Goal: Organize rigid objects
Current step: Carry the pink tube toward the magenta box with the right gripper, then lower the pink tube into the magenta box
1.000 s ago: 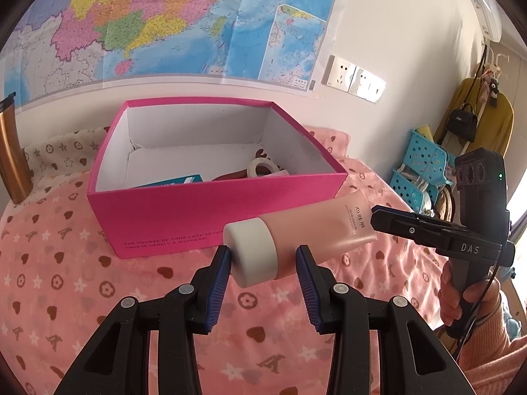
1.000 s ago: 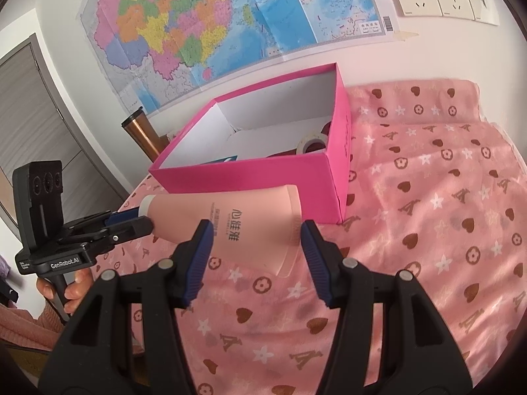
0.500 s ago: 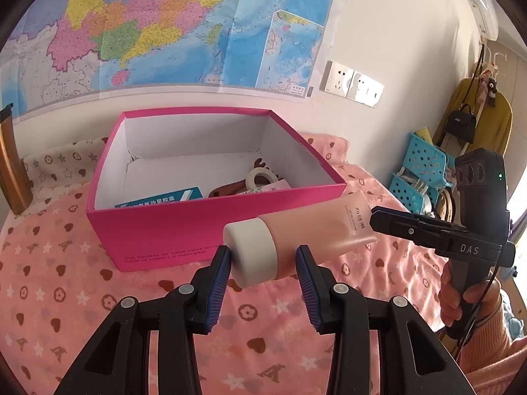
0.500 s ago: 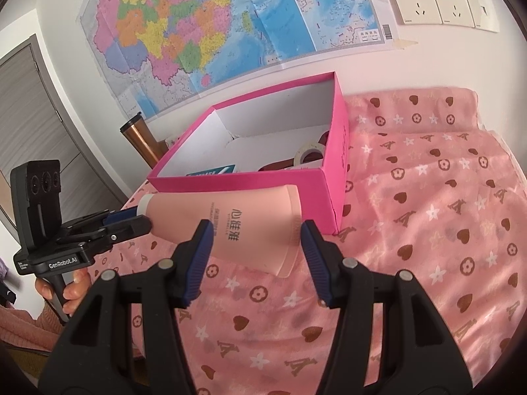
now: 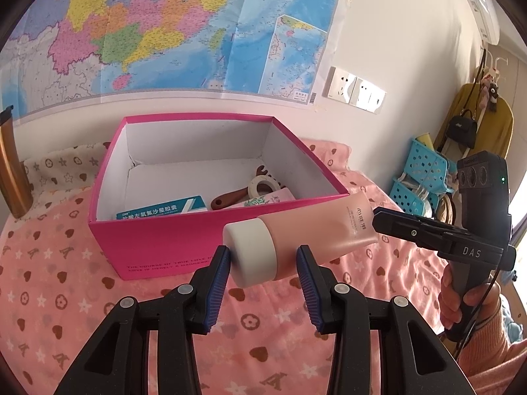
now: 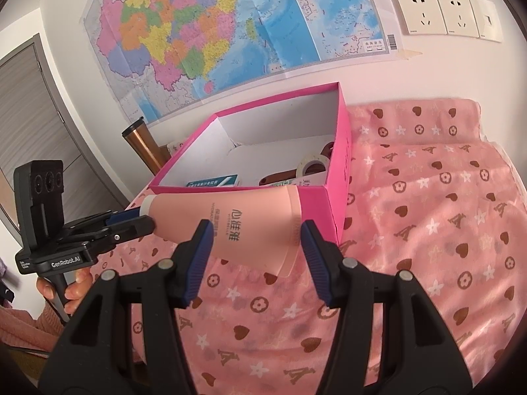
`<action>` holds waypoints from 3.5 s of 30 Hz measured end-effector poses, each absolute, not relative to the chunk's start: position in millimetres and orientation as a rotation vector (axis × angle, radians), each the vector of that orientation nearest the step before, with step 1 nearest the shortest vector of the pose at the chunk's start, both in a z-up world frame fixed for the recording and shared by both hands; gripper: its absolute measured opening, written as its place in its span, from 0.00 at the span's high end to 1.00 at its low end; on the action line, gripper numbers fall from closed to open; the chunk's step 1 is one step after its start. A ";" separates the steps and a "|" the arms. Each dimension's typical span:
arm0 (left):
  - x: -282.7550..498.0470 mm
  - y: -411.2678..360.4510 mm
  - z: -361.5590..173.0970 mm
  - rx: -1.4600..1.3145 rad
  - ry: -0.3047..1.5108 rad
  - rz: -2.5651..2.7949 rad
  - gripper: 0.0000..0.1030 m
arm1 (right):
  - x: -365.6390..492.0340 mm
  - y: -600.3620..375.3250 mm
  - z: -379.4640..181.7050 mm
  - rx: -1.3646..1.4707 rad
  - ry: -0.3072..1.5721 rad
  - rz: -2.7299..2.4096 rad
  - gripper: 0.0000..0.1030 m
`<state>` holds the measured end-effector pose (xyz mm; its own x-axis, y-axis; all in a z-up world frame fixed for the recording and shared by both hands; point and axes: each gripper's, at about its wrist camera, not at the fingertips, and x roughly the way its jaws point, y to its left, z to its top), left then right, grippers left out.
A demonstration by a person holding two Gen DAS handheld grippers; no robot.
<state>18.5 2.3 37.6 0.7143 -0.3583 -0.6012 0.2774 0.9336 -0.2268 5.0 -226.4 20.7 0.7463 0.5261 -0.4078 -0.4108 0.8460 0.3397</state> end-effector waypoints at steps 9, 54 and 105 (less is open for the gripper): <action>20.4 3.9 40.9 -0.124 0.680 -0.344 0.60 | 8.1 -224.8 24.6 0.233 0.506 0.522 0.44; 36.6 8.9 48.4 -0.148 0.660 -0.343 0.59 | 21.4 -223.2 36.4 0.216 0.477 0.524 0.44; 57.3 3.4 52.1 -0.122 0.641 -0.333 0.56 | 33.0 -226.5 48.1 0.212 0.461 0.512 0.44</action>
<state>57.3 3.4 52.1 0.7507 -0.3410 -0.5658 0.2661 0.9400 -0.2134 33.0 -226.5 48.1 0.7727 0.5159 -0.3698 -0.4222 0.8528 0.3074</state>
